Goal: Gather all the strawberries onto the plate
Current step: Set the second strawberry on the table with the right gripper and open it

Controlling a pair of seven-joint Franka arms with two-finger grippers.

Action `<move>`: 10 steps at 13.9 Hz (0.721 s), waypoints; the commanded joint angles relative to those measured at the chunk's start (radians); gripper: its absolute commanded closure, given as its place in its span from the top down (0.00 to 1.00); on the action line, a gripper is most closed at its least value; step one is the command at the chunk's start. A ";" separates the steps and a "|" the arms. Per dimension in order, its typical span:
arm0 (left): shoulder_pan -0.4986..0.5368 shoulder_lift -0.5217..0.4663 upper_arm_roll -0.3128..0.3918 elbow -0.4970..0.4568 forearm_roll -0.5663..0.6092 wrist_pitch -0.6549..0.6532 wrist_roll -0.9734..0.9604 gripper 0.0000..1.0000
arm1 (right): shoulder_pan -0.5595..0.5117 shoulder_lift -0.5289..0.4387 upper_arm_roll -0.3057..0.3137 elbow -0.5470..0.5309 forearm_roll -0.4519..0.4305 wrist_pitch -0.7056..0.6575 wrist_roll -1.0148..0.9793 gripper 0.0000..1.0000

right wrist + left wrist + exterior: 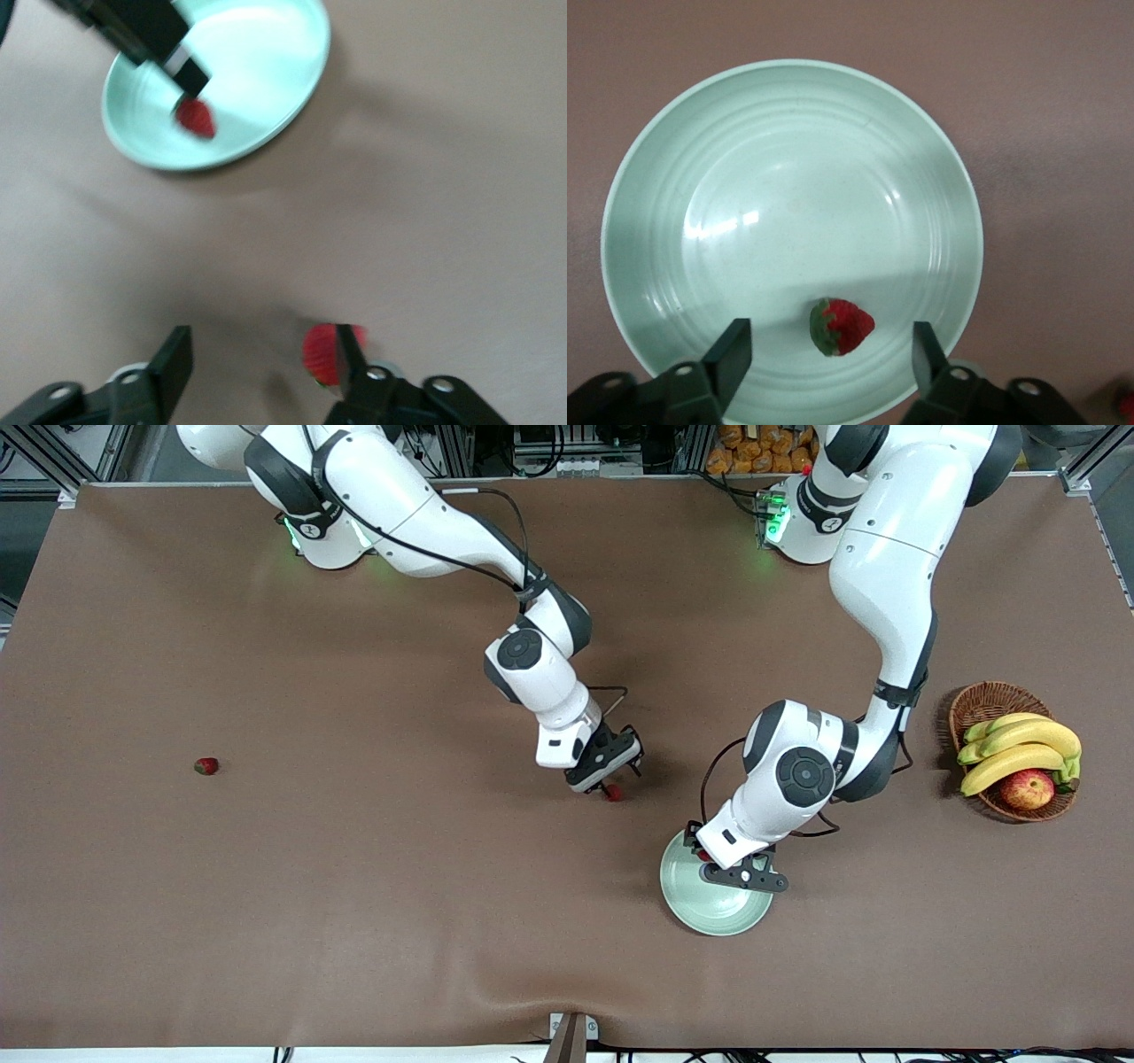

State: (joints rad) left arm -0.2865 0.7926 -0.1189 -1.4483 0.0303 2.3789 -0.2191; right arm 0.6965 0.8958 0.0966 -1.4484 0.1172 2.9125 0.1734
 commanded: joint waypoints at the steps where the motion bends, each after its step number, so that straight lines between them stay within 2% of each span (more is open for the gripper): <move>1: -0.006 -0.018 -0.002 0.014 0.010 0.003 -0.035 1.00 | -0.084 -0.073 0.009 -0.053 0.007 -0.018 0.000 1.00; 3: -0.008 -0.027 -0.011 0.014 0.011 0.003 -0.103 1.00 | -0.127 -0.162 0.008 -0.149 0.006 -0.019 -0.005 1.00; 7: -0.074 -0.018 -0.024 0.055 0.011 0.003 -0.213 1.00 | -0.248 -0.383 0.006 -0.435 0.006 -0.021 -0.008 1.00; 10: -0.123 -0.012 -0.024 0.068 0.011 0.054 -0.244 1.00 | -0.324 -0.518 -0.052 -0.669 -0.002 -0.027 -0.017 1.00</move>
State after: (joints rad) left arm -0.3816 0.7797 -0.1506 -1.3911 0.0303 2.3989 -0.4370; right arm 0.4214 0.5192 0.0647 -1.9052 0.1163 2.8811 0.1685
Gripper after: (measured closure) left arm 0.000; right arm 0.000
